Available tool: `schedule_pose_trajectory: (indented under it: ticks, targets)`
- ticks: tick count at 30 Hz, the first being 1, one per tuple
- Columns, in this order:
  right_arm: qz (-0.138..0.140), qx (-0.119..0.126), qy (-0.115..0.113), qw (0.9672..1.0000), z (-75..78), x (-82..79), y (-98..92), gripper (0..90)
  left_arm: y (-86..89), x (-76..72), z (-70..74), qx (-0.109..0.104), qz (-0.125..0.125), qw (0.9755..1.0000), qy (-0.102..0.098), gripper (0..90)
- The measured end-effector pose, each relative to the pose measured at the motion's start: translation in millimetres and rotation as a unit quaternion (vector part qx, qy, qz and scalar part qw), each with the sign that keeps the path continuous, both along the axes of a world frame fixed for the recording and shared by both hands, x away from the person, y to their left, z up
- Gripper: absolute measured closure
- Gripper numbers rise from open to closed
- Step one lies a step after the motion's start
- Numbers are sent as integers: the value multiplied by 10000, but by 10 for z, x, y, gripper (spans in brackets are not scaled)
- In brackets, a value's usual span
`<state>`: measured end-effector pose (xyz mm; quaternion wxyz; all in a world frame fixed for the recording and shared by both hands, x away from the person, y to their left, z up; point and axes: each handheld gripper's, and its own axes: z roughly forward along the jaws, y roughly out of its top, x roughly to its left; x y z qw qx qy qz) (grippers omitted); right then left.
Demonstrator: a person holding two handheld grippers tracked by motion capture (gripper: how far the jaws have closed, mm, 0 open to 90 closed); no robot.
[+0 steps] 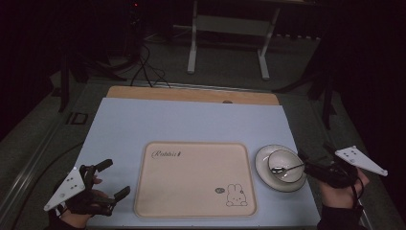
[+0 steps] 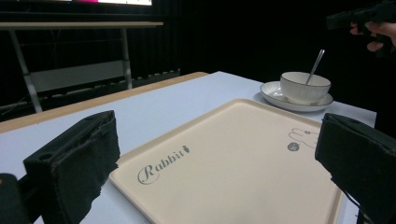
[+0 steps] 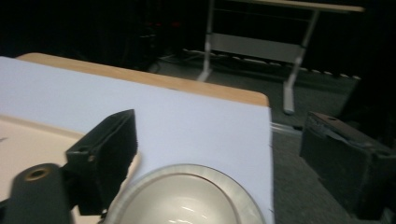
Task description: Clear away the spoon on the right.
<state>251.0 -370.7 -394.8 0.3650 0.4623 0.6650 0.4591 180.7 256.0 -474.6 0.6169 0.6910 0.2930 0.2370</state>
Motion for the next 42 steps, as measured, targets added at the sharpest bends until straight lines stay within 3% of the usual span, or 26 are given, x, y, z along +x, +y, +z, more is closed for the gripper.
schedule_pose_trajectory:
  ticks: [8, 13, 24, 27, 29, 34, 42]
  targets:
    - [-473, 176, 172, 9986, -144, 35, -330, 150, -5, 8, -3, 16, -2, 10000, 13, 0]
    - [-618, 324, 297, 9971, -209, 65, -474, 153, -4, 9, -4, 21, 6, 10000, 14, 0]
    - [-871, 992, 567, 9896, -451, 115, -751, 214, -4, 13, -8, 39, 16, 10000, 26, 0]
    - [-874, 1011, 598, 9892, -473, 120, -761, 220, -9, 17, -9, 33, 12, 10000, 36, 0]
    - [-863, 1105, 759, 9872, -584, 152, -769, 231, -14, 19, -11, 43, 5, 10000, 32, 0]
    - [-826, 1222, 896, 9850, -687, 199, -773, 252, -18, 19, -12, 61, 21, 10000, 44, 0]
    - [-588, 1825, 1048, 9758, -769, 229, -845, 388, -28, 23, -16, 76, -1, 10000, 63, 0]
